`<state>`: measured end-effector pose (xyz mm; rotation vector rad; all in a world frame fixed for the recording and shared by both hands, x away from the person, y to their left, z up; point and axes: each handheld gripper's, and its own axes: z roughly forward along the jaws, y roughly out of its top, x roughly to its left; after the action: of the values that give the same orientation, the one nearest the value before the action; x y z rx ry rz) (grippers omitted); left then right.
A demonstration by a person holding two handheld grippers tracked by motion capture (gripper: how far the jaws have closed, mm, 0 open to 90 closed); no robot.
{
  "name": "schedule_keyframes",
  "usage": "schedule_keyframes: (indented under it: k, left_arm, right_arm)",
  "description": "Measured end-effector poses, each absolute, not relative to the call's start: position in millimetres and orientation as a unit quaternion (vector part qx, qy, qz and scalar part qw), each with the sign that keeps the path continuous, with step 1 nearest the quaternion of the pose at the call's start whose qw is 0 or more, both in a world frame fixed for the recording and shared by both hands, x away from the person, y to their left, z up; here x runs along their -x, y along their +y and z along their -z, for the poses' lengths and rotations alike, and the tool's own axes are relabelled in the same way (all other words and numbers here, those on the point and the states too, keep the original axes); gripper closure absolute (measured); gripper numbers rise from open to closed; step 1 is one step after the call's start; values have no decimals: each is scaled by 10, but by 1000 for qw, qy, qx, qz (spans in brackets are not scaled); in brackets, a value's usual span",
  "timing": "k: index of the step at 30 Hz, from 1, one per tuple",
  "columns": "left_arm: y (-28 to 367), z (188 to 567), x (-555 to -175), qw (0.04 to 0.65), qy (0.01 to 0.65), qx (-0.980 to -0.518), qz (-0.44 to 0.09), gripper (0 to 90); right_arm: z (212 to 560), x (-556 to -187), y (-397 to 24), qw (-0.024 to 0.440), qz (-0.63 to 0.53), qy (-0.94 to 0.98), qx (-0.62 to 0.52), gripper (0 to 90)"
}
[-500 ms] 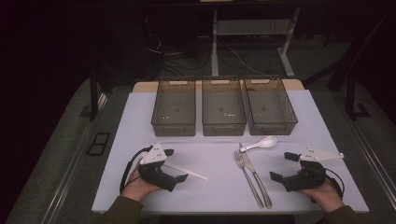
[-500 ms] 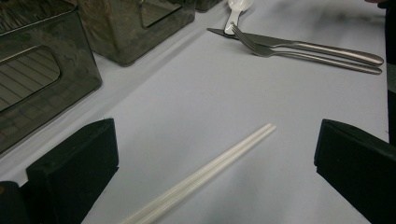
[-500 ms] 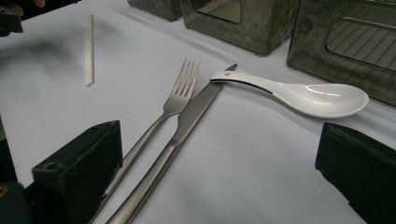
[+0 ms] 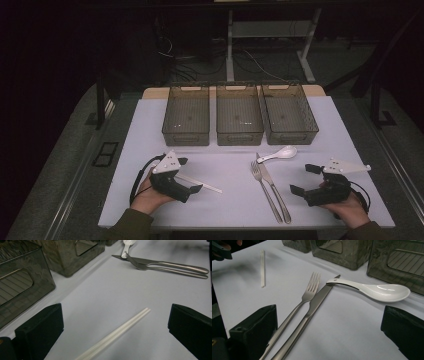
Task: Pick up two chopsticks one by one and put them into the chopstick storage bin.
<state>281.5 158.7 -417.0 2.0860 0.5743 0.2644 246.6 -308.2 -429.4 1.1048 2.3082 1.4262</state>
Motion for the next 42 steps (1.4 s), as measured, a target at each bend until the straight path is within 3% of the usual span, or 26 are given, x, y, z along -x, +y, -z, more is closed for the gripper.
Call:
schedule_keyframes:
  k: [9,16,27,34,42]
  left_arm:
    - [1599,4172,-2917,450,233,-855,-110,57]
    - [1628,4177,-3066,437,233,-862,-110,173]
    - [1843,4204,-3257,400,255,-872,-120,567]
    - [2083,4234,-3318,371,287,-872,-137,720]
    - [2362,4269,-3363,339,316,-873,-155,828]
  right_arm:
    - [4302,-2473,-3093,104,-489,778,-381,9]
    - [4310,-2477,-3083,103,-486,780,-380,9]
    - [4318,-2484,-3086,102,-485,781,-380,9]
    - [4319,-2482,-3087,103,-485,781,-380,9]
    - [4321,-2484,-3090,103,-483,782,-380,9]
